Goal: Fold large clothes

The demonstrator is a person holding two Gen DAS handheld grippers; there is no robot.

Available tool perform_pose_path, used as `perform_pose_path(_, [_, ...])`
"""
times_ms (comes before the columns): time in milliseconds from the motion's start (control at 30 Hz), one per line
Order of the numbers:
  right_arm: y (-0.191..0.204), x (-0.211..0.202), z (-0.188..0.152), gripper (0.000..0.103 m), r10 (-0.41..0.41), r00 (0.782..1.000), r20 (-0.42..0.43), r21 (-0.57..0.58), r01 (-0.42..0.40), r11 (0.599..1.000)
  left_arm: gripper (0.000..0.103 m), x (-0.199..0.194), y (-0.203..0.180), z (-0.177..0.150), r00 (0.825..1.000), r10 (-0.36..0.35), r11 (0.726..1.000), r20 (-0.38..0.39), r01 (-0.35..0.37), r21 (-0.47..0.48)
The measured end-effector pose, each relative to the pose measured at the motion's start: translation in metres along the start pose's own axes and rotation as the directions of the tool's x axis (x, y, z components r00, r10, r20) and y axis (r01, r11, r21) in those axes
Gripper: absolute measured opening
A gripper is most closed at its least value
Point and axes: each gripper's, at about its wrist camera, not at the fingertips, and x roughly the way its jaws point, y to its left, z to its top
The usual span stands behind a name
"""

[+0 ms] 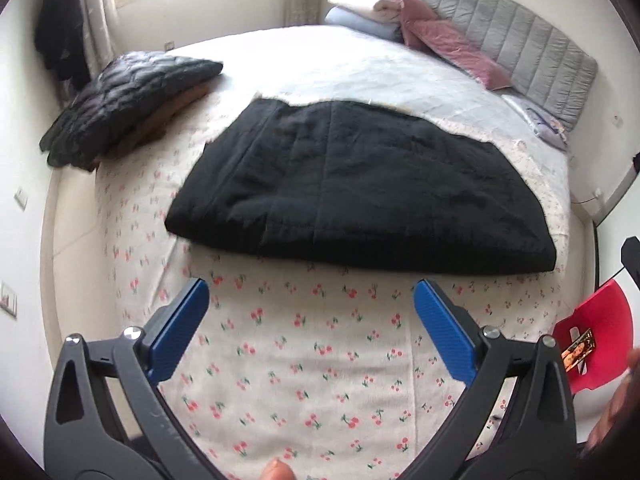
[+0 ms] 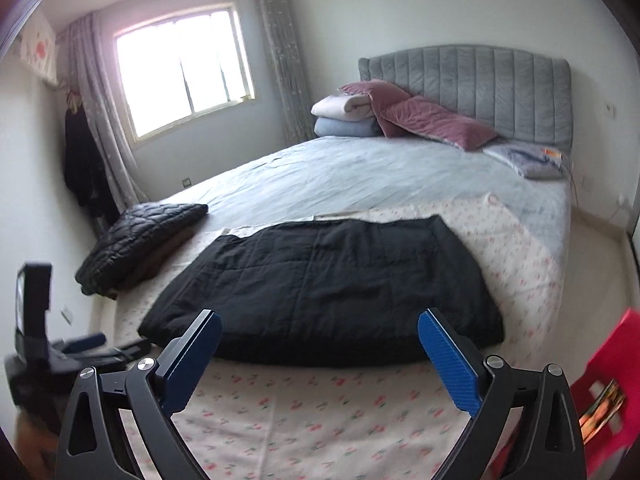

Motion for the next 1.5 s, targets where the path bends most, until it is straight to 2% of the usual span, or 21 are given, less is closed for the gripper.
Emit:
perform_pose_path(67, [0.003,0.009,-0.012,0.1,-0.031,0.999,-0.029,0.006,0.032,0.999,0.102,0.006,-0.008,-0.008,0.999,0.029,0.999,-0.022,-0.029,0.026])
perform_pose_path(167, [0.008,0.027,-0.024,0.1,-0.085,0.993,-0.08,-0.053,0.081,0.995,0.102,0.014,-0.02,-0.02,0.995,0.094,0.994,-0.024,-0.093,0.063])
perform_pose_path(200, [0.008,0.032,-0.029,0.1,-0.102,0.991,-0.092,-0.065,0.096,0.993,0.102,0.016,-0.021,-0.022,0.995,0.097,0.994,-0.024,-0.095,0.06])
perform_pose_path(333, [0.006,0.046,-0.046,0.1,-0.121,0.986,-0.118,-0.068,0.114,0.991,0.102,0.02,-0.025,-0.028,0.997,0.072,0.997,-0.038,-0.071,0.041])
perform_pose_path(500, [0.004,0.057,-0.054,0.1,-0.114,0.979,-0.166,-0.093,0.1,0.991,0.102,0.025,-0.033,-0.03,0.995,0.094,0.994,-0.044,-0.091,0.063])
perform_pose_path(733, [0.003,0.059,-0.055,0.1,-0.139,0.973,-0.182,-0.117,0.119,0.986,0.102,0.03,-0.042,-0.031,0.995,0.078,0.995,-0.065,-0.073,0.074])
perform_pose_path(1500, [0.001,0.059,-0.052,0.1,-0.14,0.969,-0.203,-0.118,0.118,0.986,0.102,0.027,-0.046,-0.03,0.997,0.041,0.996,-0.072,-0.035,0.081])
